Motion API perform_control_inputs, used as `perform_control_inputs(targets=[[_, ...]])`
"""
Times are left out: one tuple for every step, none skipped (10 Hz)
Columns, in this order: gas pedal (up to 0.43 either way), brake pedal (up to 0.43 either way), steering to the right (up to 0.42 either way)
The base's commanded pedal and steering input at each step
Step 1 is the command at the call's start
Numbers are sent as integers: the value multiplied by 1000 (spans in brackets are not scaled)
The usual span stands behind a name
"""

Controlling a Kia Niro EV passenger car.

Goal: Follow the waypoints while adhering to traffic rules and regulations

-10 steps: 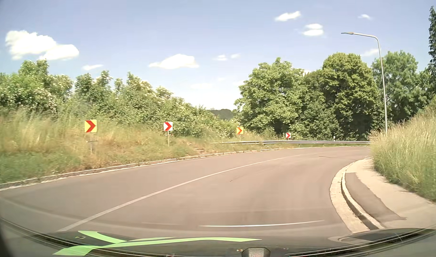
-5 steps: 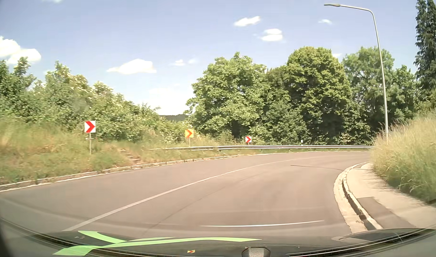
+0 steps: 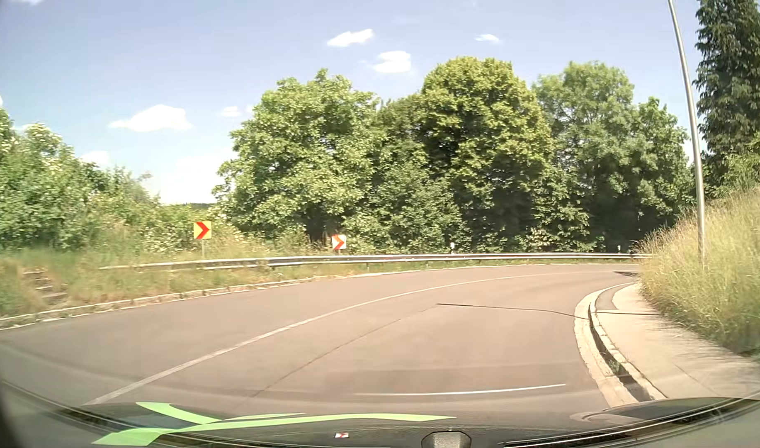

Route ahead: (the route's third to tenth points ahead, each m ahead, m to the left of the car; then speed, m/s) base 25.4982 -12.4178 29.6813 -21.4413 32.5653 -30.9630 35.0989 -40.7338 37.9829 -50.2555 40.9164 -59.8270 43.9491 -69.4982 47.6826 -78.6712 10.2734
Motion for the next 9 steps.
perform_control_inputs(targets=[[138, 0, 140], [138, 0, 130], [130, 0, 123], [79, 0, 119], [0, 0, 122], [0, 0, 131], [0, 0, 138], [0, 0, 138], [0, 0, 139]])
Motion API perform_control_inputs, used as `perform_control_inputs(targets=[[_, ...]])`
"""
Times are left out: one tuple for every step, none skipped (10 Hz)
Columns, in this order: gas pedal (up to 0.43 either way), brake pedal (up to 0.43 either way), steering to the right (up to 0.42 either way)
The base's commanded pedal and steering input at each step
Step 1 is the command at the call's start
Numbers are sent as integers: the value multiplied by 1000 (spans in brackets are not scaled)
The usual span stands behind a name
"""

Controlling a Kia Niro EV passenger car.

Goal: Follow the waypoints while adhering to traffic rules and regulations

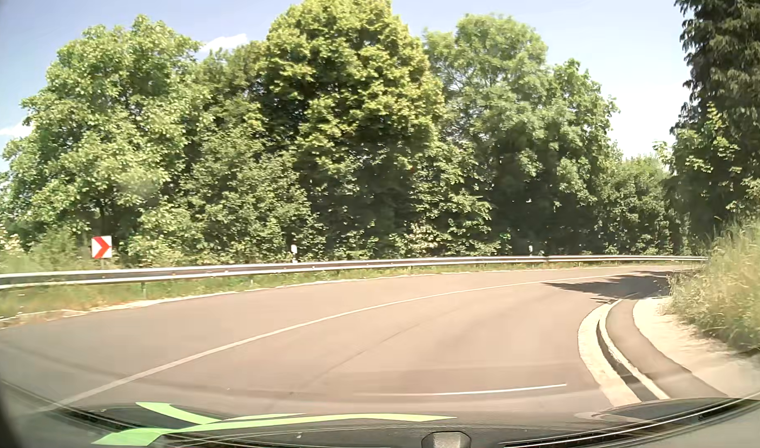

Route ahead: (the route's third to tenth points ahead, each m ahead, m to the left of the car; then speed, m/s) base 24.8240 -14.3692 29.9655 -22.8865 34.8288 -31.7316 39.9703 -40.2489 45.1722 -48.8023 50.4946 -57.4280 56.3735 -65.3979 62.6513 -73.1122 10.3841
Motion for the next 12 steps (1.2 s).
perform_control_inputs(targets=[[0, 0, 143], [0, 0, 146], [0, 0, 154], [0, 0, 156], [0, 0, 161], [0, 0, 171], [0, 0, 179], [0, 0, 185], [20, 0, 185], [47, 0, 186], [110, 0, 186], [130, 0, 187]])
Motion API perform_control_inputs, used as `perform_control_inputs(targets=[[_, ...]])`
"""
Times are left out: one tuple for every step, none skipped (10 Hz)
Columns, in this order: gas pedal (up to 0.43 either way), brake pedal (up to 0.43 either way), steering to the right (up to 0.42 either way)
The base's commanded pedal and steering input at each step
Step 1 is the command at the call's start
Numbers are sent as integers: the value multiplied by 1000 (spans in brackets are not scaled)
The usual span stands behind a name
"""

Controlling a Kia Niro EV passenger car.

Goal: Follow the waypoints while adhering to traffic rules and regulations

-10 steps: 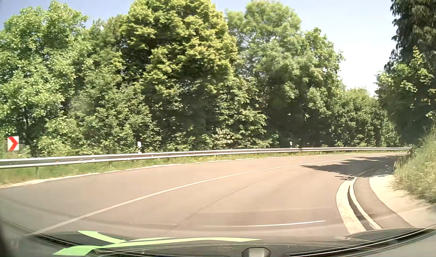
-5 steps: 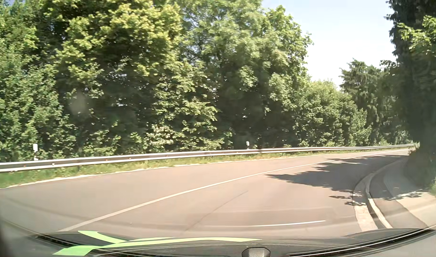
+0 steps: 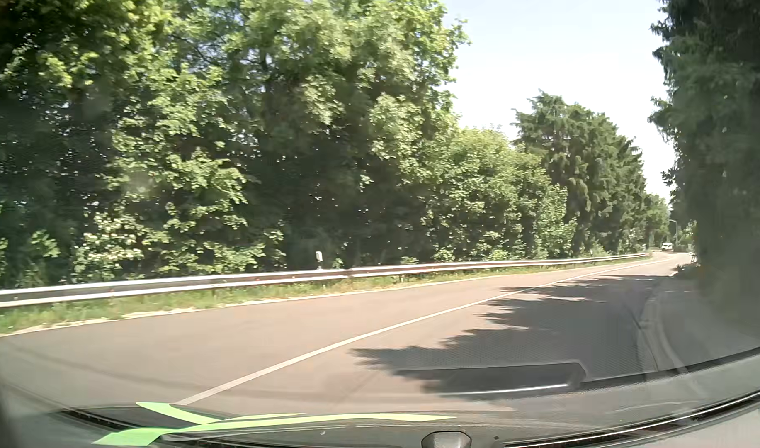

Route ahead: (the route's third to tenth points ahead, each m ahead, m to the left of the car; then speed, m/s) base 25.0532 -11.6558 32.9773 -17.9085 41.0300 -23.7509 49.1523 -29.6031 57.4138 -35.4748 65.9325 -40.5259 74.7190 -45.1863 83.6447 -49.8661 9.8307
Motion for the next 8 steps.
perform_control_inputs(targets=[[150, 0, 189], [150, 0, 189], [169, 0, 187], [209, 0, 184], [220, 0, 178], [220, 0, 168], [220, 0, 160], [220, 0, 155]])
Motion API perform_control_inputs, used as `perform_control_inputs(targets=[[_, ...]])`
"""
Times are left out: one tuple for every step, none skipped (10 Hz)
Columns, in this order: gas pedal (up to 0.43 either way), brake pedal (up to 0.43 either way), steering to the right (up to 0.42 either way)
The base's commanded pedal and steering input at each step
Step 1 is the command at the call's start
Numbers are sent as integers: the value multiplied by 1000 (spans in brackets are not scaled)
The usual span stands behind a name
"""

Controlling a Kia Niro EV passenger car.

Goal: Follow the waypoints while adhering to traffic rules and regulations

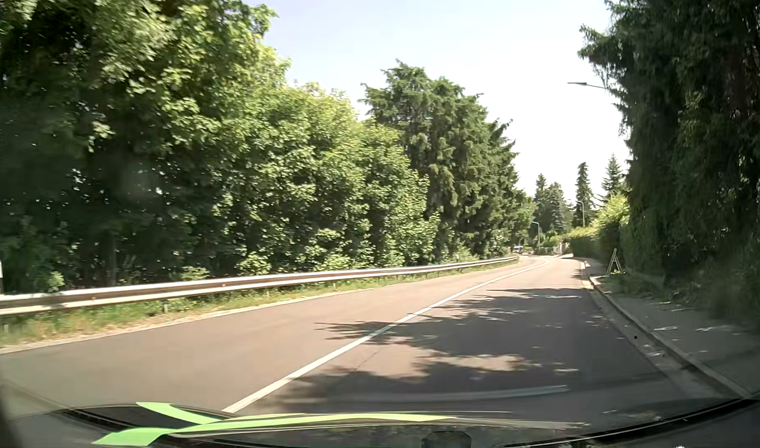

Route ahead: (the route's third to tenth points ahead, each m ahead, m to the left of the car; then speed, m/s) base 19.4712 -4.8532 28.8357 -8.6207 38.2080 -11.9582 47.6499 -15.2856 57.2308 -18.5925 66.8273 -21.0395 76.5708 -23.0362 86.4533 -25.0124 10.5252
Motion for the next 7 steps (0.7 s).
perform_control_inputs(targets=[[220, 0, 146], [220, 0, 133], [220, 0, 124], [209, 0, 114], [209, 0, 108], [209, 0, 103], [209, 0, 94]])
